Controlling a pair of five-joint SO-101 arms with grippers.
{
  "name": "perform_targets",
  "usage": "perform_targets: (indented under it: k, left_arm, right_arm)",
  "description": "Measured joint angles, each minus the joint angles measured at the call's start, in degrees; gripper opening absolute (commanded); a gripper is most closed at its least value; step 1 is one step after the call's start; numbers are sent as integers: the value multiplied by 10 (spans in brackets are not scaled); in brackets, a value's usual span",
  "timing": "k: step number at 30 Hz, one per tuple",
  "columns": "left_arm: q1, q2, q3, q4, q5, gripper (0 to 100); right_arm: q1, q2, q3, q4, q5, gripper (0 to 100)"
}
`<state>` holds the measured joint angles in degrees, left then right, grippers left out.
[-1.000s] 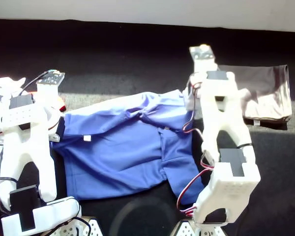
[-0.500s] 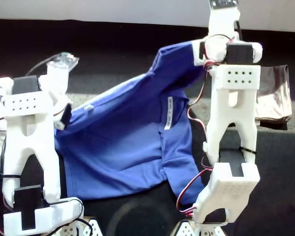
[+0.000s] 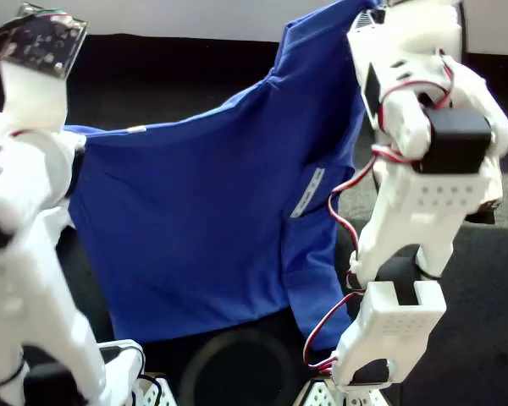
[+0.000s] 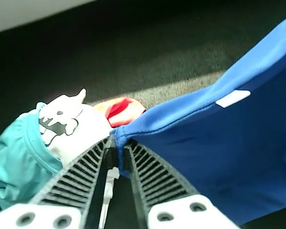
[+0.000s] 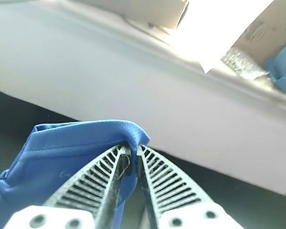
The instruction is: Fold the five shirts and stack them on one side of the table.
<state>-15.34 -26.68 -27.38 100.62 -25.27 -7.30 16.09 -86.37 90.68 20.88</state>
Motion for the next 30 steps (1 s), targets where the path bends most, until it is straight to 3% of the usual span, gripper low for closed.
perform_targets:
  k: [3,10,21,30]
  left_arm:
    - [0,-59,-11,0,-1,9]
    - [0,-149,-16,-29,-1,9]
    - [2,-160,-17,-130,26,9]
    - [3,-162,-110,-154,65,9]
  right_arm:
    - [0,-2,-70,19,0,6]
    - [0,-74,-85,-20,0,6]
    - [-1,-178,-24,-98,54,6]
    - [-2,-235,-19,-97,19,6]
